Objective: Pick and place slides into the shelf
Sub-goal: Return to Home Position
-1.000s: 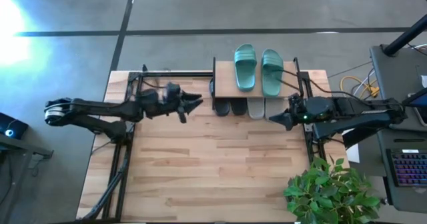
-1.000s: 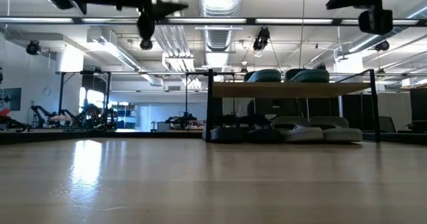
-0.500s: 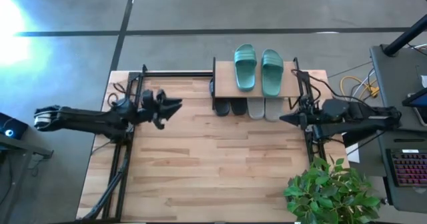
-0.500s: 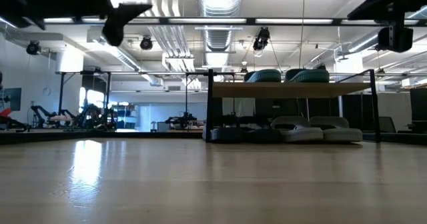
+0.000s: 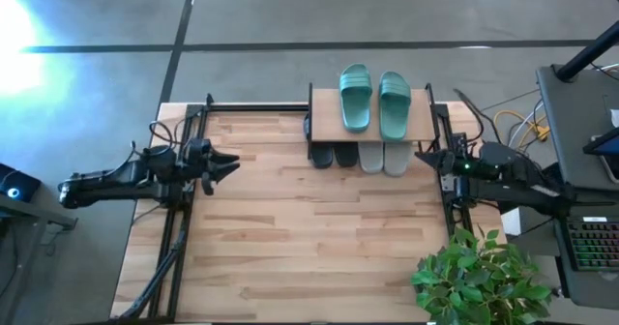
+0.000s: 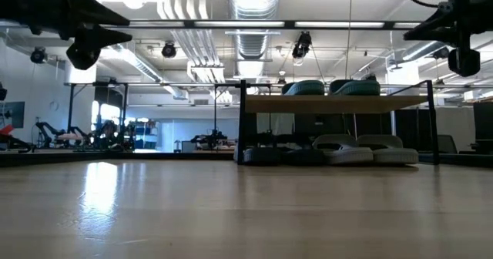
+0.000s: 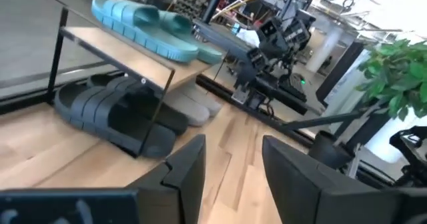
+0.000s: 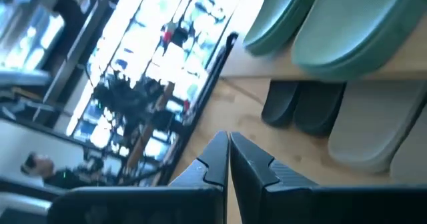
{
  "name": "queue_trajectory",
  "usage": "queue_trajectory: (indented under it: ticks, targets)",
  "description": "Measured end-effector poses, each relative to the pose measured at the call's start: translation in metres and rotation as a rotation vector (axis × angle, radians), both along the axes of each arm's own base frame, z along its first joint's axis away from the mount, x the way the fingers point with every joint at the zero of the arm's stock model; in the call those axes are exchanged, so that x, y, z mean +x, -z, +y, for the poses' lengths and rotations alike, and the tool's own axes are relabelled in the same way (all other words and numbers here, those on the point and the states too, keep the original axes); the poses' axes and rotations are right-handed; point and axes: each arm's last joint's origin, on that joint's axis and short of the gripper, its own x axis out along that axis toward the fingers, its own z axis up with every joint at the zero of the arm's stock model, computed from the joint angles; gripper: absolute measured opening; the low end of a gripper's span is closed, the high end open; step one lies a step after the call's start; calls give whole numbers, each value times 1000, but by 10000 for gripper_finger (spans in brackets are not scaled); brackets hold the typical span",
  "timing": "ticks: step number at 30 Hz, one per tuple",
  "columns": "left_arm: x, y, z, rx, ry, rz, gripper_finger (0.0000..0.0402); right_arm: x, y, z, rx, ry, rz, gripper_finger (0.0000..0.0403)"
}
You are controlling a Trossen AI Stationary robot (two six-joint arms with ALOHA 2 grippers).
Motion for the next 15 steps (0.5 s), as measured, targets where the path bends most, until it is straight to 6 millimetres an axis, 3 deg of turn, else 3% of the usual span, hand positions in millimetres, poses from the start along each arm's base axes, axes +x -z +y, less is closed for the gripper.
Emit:
queue_trajectory:
  ticks: [3,8,12,15]
  targets:
    - [1,6,2,3,-19,-22,134,-3,5,-2,-3,46,-21,9]
    - [9,16,7,34,-52,-251,134,5,7,-4,-32,55,-82,9]
    - [14,30,8,32,-53,-234,134,17,8,-7,-76,55,-268,9]
    - [15,31,8,35,-54,-257,134,23,19,-8,-49,56,-241,9]
